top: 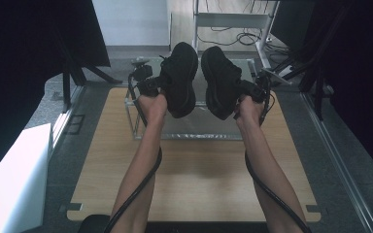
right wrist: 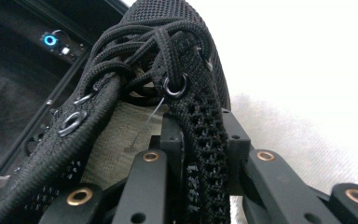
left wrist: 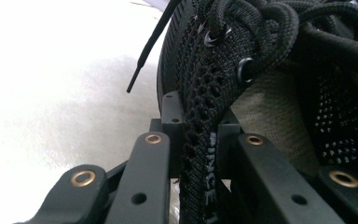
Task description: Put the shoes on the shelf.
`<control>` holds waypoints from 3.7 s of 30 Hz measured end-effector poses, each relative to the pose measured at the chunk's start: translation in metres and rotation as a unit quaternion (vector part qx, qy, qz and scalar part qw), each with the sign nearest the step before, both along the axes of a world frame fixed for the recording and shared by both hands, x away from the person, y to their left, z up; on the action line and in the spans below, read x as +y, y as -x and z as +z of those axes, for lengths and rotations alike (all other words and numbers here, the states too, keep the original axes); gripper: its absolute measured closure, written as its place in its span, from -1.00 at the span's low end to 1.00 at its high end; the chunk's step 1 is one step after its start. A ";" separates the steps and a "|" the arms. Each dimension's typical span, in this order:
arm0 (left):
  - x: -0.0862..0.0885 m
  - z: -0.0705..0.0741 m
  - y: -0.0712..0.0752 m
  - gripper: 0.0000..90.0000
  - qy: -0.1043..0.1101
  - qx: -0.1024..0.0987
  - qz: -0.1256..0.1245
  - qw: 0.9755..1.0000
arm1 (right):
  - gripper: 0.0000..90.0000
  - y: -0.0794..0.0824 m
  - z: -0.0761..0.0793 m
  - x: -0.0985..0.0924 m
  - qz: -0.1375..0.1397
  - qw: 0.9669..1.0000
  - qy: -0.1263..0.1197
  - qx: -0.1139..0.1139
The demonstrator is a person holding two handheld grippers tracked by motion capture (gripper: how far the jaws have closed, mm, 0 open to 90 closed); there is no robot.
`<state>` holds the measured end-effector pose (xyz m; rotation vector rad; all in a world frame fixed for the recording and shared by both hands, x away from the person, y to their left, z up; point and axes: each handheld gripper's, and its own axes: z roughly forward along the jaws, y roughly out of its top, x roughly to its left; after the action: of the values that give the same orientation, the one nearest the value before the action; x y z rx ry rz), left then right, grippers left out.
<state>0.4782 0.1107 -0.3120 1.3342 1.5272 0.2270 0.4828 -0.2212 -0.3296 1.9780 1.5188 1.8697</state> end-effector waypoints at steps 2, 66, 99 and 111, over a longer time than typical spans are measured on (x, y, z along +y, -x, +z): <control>-0.001 0.002 -0.003 0.77 -0.003 0.001 0.003 1.000 | 0.69 -0.003 0.001 0.001 -0.007 1.000 0.008 0.000; 0.033 -0.016 0.057 0.31 -0.001 -0.089 -0.117 0.989 | 0.49 0.043 0.001 -0.014 0.118 0.984 0.067 -0.119; 0.013 -0.052 0.077 0.99 -0.009 -0.095 -0.150 0.984 | 1.00 0.074 -0.041 0.003 0.136 0.980 0.083 -0.116; 0.007 -0.053 0.051 0.98 -0.013 -0.067 -0.136 0.988 | 1.00 0.049 -0.045 0.007 0.115 0.986 0.080 -0.092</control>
<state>0.4273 0.1182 -0.3650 1.5003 1.2188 0.1605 0.4338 -0.2145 -0.3747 1.5753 1.8403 1.8759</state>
